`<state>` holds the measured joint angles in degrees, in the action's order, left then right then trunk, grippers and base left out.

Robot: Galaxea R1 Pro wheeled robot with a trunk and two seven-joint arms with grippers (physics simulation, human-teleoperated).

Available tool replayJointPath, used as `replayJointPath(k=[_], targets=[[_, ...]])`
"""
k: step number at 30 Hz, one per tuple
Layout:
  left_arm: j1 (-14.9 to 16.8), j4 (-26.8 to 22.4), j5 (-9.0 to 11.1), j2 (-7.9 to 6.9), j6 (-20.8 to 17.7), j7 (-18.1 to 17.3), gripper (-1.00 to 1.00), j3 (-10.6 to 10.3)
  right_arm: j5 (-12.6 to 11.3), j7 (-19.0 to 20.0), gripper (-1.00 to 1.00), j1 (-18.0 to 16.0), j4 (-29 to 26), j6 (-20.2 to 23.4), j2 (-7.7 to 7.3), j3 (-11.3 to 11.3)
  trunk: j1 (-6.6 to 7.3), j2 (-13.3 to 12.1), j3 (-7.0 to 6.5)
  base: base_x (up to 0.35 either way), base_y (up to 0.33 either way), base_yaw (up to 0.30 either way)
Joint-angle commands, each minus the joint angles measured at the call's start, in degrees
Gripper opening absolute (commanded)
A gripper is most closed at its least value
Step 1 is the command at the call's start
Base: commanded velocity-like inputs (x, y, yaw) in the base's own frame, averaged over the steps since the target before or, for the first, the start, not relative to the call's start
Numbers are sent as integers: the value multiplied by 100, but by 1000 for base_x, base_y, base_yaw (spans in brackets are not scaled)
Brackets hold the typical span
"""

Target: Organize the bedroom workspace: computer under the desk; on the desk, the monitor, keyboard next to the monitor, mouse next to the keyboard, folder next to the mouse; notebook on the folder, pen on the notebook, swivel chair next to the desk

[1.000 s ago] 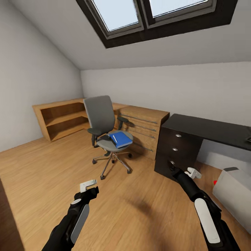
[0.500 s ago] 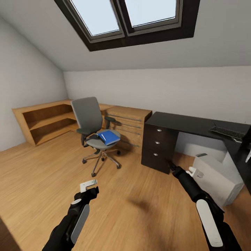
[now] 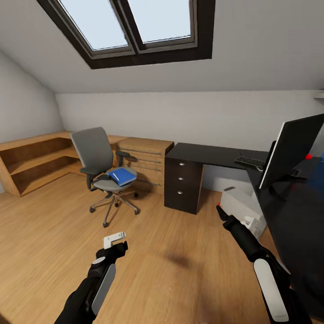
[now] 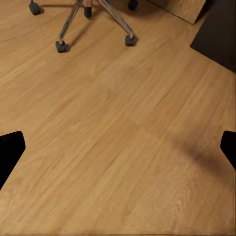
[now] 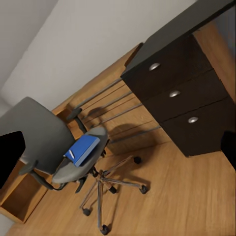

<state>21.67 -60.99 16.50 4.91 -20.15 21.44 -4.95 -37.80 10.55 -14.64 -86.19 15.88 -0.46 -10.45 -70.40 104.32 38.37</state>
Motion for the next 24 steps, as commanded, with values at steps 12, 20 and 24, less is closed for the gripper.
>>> replayJointPath(k=[12,20,24], targets=[[0,-9,73,-7,-6,62,100,-6,-43,35,100,2,5,18,2,-10,266,-480,-210,-24,0,-292],[3,-9,73,-7,-6,62,100,-6,-43,54,100,31,6,-5,2,-10,442,-801,-354,-17,0,-292],[3,-9,70,-4,-6,65,100,-6,-43,55,100,31,6,-6,2,-10,530,-961,-426,-227,-19,-293]])
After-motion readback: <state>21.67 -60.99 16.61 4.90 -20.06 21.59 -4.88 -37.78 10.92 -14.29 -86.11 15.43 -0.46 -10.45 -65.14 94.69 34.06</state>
